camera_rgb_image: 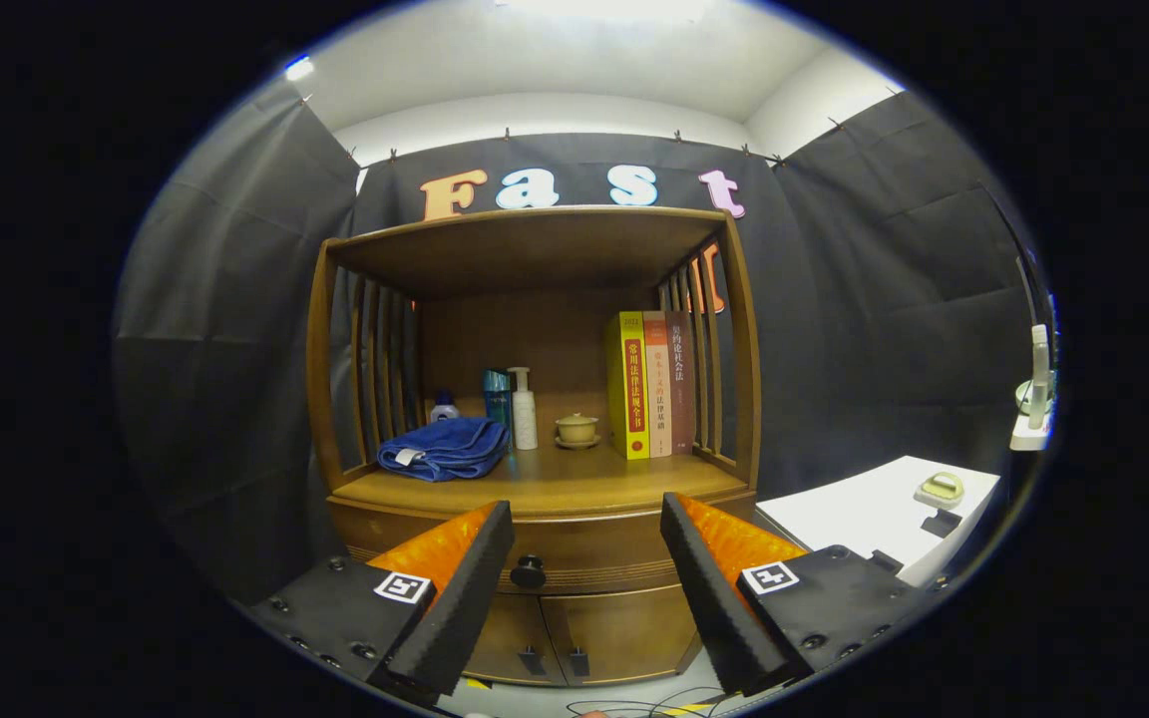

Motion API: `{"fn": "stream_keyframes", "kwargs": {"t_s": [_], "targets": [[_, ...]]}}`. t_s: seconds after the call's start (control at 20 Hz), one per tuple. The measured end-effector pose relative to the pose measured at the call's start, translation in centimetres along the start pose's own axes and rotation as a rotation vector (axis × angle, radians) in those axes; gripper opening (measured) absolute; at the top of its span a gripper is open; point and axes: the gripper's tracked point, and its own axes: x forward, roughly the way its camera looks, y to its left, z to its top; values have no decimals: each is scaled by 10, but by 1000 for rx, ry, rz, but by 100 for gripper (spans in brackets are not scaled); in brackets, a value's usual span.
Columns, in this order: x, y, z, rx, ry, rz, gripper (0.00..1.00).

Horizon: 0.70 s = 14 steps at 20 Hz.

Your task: Pull open the drawer, take out the items inside it, and place them on the countertop above the cabinet.

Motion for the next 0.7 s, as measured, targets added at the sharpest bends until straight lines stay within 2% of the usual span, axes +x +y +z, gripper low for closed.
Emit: {"fn": "stream_keyframes", "kwargs": {"t_s": [0.4,0.7], "targets": [[6,4,-11,-10,27,7,97],[29,12,-50,-86,105,18,97]]}}
